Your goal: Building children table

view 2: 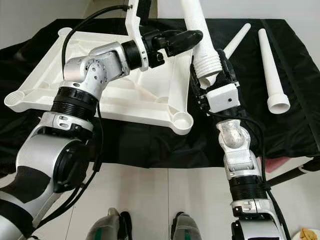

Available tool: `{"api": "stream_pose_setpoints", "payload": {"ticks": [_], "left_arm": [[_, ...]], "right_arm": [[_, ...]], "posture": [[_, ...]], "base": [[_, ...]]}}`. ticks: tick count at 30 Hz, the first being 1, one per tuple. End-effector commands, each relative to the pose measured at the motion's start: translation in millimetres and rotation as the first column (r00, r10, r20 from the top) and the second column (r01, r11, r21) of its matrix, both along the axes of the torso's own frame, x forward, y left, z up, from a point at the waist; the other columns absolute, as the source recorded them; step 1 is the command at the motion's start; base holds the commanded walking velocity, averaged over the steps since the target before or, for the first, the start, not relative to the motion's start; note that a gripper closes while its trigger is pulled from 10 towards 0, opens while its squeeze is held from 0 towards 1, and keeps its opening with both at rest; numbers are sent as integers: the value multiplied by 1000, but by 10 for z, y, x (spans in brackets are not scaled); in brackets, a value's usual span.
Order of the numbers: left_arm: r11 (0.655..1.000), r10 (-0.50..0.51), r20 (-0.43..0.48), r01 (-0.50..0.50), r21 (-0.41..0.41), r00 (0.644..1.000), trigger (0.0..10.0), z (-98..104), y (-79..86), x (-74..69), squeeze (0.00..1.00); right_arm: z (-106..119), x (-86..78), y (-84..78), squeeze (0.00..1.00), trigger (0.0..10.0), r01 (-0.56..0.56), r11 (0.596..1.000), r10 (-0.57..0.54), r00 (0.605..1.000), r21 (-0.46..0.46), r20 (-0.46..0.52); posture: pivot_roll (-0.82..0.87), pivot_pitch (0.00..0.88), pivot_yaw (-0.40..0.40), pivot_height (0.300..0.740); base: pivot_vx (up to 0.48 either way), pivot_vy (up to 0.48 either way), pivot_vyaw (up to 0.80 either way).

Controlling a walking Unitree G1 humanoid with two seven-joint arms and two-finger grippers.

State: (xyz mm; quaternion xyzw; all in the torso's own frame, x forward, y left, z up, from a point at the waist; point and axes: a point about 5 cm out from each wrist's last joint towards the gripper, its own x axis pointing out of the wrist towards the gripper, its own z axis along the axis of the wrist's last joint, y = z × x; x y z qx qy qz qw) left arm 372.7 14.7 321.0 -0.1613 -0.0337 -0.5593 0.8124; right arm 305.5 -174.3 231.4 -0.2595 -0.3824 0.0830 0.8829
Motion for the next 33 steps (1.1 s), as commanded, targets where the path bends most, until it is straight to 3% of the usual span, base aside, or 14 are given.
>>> {"api": "stream_pose_setpoints", "payload": {"ticks": [1,6,18,33], "left_arm": [[1000,20,7,-20,-2,1000,10000,26,23,24,0],[998,70,-23,-70,-7,997,10000,30,45,102,0],[988,133,-51,-137,-75,990,10000,274,90,195,0],[932,324,-170,-345,-109,930,10000,417,340,347,0]], "right_arm": [[27,-48,68,0,10000,-36,999,36,999,-15,32],[9,-51,92,0,10000,-45,999,46,999,-26,27],[-43,-73,136,0,10000,-67,996,68,998,-66,12],[-162,-204,225,0,10000,-106,983,109,994,-149,6]], "posture": [[-95,124,101,740],[-95,124,101,740],[-86,131,101,740],[-80,138,104,740]], "base": [[0,0,0],[0,0,0],[0,0,0],[0,0,0]]}}
